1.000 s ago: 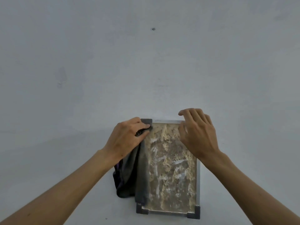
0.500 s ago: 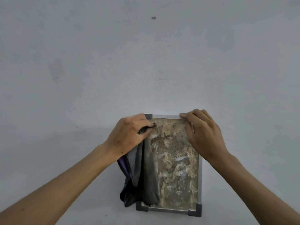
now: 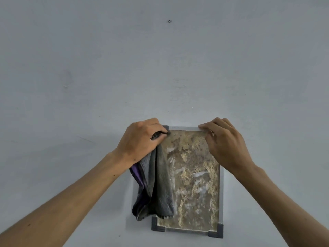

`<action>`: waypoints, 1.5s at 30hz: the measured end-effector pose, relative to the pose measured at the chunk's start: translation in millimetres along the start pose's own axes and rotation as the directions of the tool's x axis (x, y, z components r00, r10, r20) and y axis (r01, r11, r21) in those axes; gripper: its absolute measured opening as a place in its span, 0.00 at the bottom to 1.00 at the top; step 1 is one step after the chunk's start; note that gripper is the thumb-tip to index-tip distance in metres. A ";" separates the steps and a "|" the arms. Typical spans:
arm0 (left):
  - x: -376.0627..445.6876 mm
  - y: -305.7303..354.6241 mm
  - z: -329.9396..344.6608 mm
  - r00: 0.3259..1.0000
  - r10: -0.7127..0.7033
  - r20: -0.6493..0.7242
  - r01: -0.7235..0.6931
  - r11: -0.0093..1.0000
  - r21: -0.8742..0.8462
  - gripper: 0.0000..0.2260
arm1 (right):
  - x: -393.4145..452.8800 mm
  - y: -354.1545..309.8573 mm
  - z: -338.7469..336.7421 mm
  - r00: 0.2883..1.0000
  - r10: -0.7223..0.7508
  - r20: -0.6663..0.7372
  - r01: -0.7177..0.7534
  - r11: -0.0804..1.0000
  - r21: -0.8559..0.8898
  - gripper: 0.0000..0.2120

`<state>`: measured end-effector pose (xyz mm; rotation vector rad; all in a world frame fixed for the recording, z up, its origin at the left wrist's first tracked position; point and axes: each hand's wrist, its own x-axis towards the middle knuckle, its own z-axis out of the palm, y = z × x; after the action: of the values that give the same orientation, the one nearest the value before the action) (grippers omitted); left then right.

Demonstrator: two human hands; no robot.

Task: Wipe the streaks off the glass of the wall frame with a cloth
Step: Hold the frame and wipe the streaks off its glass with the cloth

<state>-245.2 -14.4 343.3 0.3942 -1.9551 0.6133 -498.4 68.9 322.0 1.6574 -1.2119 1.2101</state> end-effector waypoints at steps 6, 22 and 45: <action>-26.5 20.3 25.1 0.996 -0.084 -0.005 0.083 0.993 -0.089 0.08 | 10.7 5.7 -6.1 0.995 0.011 0.098 -0.014 1.000 0.026 0.14; 12.1 8.8 11.2 1.000 0.013 0.001 -0.013 1.000 -0.027 0.08 | 13.7 7.3 -9.2 0.987 0.031 0.156 -0.042 0.997 0.066 0.15; -19.6 15.5 15.9 0.997 -0.045 0.066 0.044 0.999 0.011 0.10 | 12.7 9.0 -9.6 0.985 0.042 0.166 -0.056 0.995 0.082 0.15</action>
<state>-256.3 -10.7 316.1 0.4679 -2.0020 0.5872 -508.2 72.0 337.2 1.8310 -1.3235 1.1900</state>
